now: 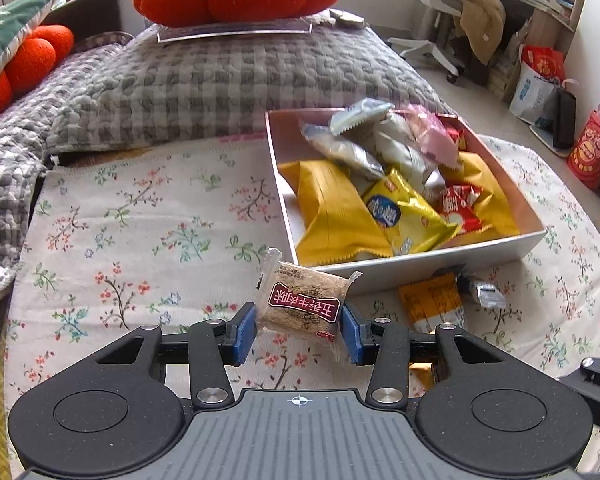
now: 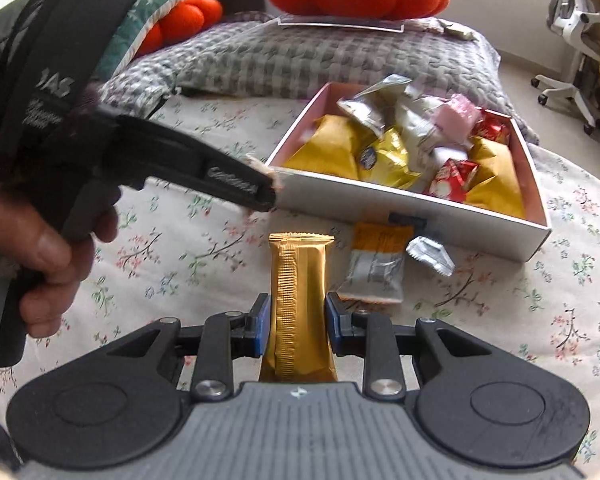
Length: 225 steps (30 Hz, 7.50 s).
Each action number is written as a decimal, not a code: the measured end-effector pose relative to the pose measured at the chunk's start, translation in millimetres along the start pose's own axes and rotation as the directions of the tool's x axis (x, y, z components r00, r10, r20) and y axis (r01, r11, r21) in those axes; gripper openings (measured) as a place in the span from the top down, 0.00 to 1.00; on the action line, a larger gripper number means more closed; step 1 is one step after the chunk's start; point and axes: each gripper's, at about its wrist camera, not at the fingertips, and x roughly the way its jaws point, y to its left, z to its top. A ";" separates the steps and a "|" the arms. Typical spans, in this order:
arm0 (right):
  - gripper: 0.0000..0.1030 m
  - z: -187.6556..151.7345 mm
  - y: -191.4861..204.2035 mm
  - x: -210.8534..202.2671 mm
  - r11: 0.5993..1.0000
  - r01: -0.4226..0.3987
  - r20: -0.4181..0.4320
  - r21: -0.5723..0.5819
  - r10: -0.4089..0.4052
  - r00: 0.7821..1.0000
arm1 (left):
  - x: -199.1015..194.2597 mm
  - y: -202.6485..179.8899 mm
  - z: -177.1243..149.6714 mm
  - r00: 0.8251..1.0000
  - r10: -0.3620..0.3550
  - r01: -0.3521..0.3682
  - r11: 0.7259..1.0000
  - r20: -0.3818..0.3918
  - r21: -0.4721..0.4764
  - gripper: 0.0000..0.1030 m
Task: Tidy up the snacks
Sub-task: 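Grasp a small brown cake pack with the left gripper while the right grasps the gold bar, then place the brown cake pack and gold bar into the box and release both, then grasp the orange-white pack with the left gripper while the right grasps a silver pack, then lower the orange-white pack and silver pack into the box and release both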
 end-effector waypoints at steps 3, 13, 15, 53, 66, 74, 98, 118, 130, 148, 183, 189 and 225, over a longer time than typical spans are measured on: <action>0.75 5.3 -6.1 -7.9 1.000 0.007 0.022 0.011 -0.007 1.000 | -1.2 0.6 5.5 1.000 0.003 -0.003 1.000 0.012 -0.004 0.59; 0.75 39.9 -47.8 -6.1 0.997 0.030 0.074 0.066 -0.035 0.997 | 4.0 -1.9 28.8 0.999 -0.012 0.013 1.000 0.038 -0.012 0.59; 0.75 45.6 -56.4 -1.8 0.996 0.028 0.072 0.081 -0.034 0.997 | 7.0 -4.0 31.8 0.999 -0.015 0.015 1.000 0.036 -0.006 0.59; 0.75 94.2 -172.5 16.8 0.932 -0.010 0.141 0.363 -0.045 0.989 | 82.7 11.1 126.4 0.986 -0.118 0.128 0.988 0.115 -0.087 0.62; 0.75 111.9 -199.5 51.9 0.859 -0.076 0.148 0.506 0.000 0.989 | 50.1 17.2 99.7 0.996 0.042 -0.033 0.993 0.080 -0.116 0.58; 0.71 106.5 -205.1 65.6 0.866 -0.055 0.125 0.497 -0.008 0.992 | 42.7 11.4 94.0 0.996 0.075 -0.069 0.991 0.051 -0.115 0.49; 0.27 62.3 -173.0 -8.7 0.903 0.070 0.052 0.424 -0.101 0.993 | -2.5 1.5 13.6 0.998 0.037 -0.044 0.981 -0.041 -0.187 0.22; 0.18 23.1 -149.8 -10.1 0.908 0.091 -0.132 0.409 -0.040 0.991 | 44.8 -86.3 -21.4 0.992 -0.063 0.056 0.996 -0.109 -0.069 0.21; 0.18 19.7 -150.9 3.3 0.905 0.121 -0.160 0.407 -0.060 0.985 | 45.9 -65.9 -15.2 0.996 -0.066 0.062 0.996 -0.058 -0.071 0.64; 0.18 30.5 -121.0 27.5 0.903 0.024 -0.029 0.430 -0.012 1.000 | 17.9 -25.1 -14.7 0.996 -0.009 -0.007 0.983 -0.087 -0.185 0.64; 0.68 36.6 -108.9 -6.4 0.922 -0.021 -0.111 0.387 0.070 0.991 | -18.6 -35.8 -7.2 0.996 -0.078 0.070 0.986 -0.043 -0.150 0.64; 0.67 46.1 -109.6 -18.5 0.931 -0.039 -0.054 0.362 0.063 0.997 | -20.7 -34.5 3.4 0.997 -0.075 0.071 0.987 -0.021 -0.146 0.64; 0.67 83.1 -147.8 40.3 0.921 -0.095 0.038 0.378 0.087 0.995 | 57.8 -47.0 83.2 0.993 -0.097 0.103 0.990 0.062 -0.096 0.63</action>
